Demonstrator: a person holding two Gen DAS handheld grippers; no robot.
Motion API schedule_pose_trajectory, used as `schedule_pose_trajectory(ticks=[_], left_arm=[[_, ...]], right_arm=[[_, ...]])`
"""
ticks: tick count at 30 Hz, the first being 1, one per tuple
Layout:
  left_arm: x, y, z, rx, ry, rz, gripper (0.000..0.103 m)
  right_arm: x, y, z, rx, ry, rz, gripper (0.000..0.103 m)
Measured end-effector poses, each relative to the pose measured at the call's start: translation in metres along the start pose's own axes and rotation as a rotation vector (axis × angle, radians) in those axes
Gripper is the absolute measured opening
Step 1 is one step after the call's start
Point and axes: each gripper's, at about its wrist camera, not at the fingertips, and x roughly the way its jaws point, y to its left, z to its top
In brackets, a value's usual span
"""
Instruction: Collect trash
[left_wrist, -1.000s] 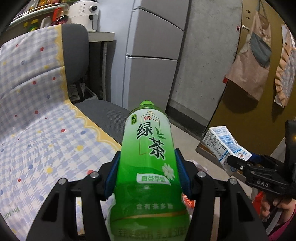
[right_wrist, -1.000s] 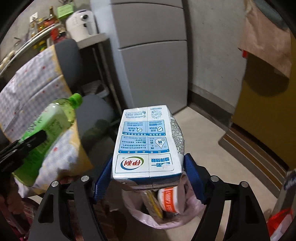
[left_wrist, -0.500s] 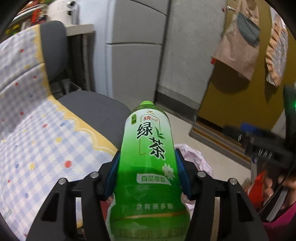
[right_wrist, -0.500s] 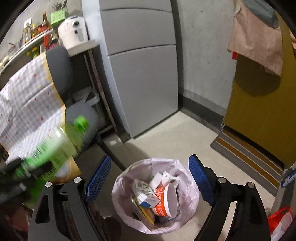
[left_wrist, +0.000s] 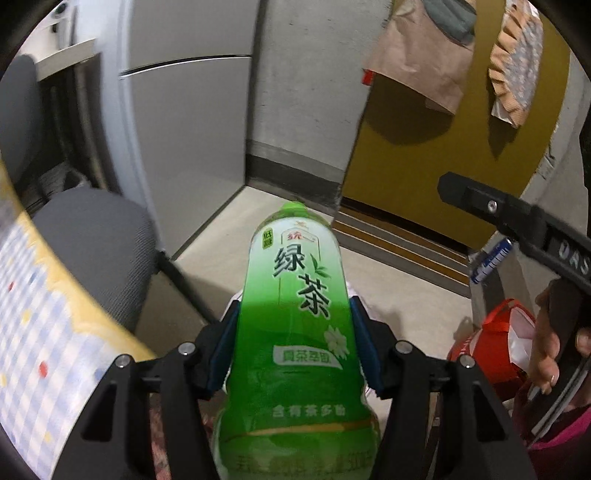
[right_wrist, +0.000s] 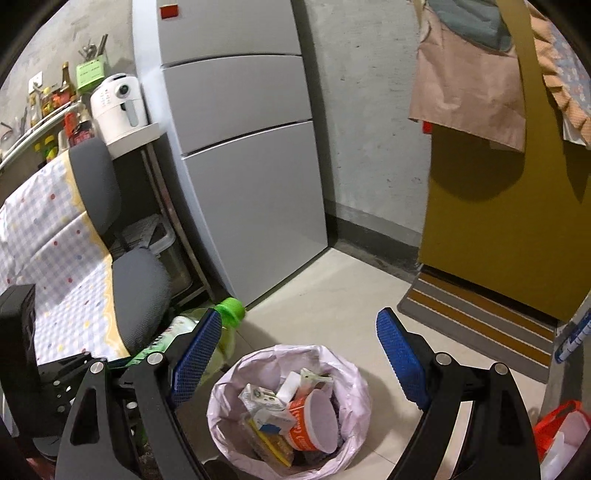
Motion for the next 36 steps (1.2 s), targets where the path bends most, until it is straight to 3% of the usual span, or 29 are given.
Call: schedule_pose_trajectory(ticks=[2, 6, 13, 17, 28, 36], left_arm=[[0.003, -0.001, 0.006, 0.003, -0.023, 0.009, 0.084], [-0.001, 0.010, 0.008, -0.028, -0.037, 0.047, 0.084], [-0.040, 0.048, -0.017, -0.110, -0.063, 0.255, 0.086], [-0.060, 0.059, -0.032, -0.147, -0.055, 0.336, 0.095], [-0.117, 0.074, -0.054, -0.252, -0.010, 0.439, 0.096], [-0.170, 0.086, -0.079, -0.373, 0.010, 0.535, 0.096]], right_arm=[[0.002, -0.004, -0.002, 0.009, 0.008, 0.000, 0.086], [0.007, -0.004, -0.004, 0.011, 0.029, 0.005, 0.086], [0.015, 0.013, -0.013, -0.023, 0.079, 0.056, 0.086], [0.015, 0.029, -0.018, -0.060, 0.104, 0.087, 0.087], [-0.009, 0.083, -0.016, -0.202, 0.182, 0.197, 0.091], [-0.054, 0.123, -0.007, -0.331, 0.128, 0.250, 0.091]])
